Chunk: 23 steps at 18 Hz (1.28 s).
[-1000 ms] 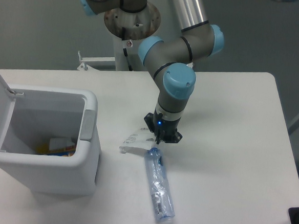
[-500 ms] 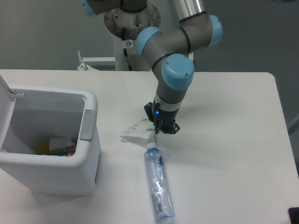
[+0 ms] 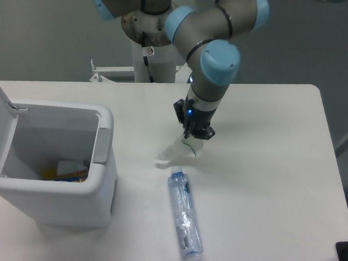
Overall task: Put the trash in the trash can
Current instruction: 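Lift the white paper up off the table, then carry the paper over the white bin and open the gripper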
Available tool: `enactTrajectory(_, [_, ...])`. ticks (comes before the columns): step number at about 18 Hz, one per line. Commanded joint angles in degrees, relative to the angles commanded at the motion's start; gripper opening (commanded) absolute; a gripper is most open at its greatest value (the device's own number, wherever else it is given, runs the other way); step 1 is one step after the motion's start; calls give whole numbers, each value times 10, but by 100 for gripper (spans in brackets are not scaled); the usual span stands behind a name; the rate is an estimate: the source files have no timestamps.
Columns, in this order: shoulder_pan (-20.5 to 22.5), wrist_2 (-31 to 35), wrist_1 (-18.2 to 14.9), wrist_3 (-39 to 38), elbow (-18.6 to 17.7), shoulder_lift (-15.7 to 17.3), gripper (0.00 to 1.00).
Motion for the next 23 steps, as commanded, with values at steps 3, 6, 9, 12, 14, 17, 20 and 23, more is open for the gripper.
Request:
enactTrajectory(3, [7,-26,-28,-12,37,0,0])
enactTrajectory(6, [21,-58,-28,-20,49,10,0])
enactTrajectory(9, [45,-123,-28,-46,69,20,0])
enactTrajectory(12, [58,-181,-25,-109,101,20,0])
enactTrajectory(14, [63,-221,-21,-163,121,20,0])
enactTrajectory(17, [63,-271,-20,-230,150,20,0])
enactTrajectory(20, [55,-289,-12,-293,164,23,0])
enactTrajectory(23, [39,-301,17,-376,161,52,0])
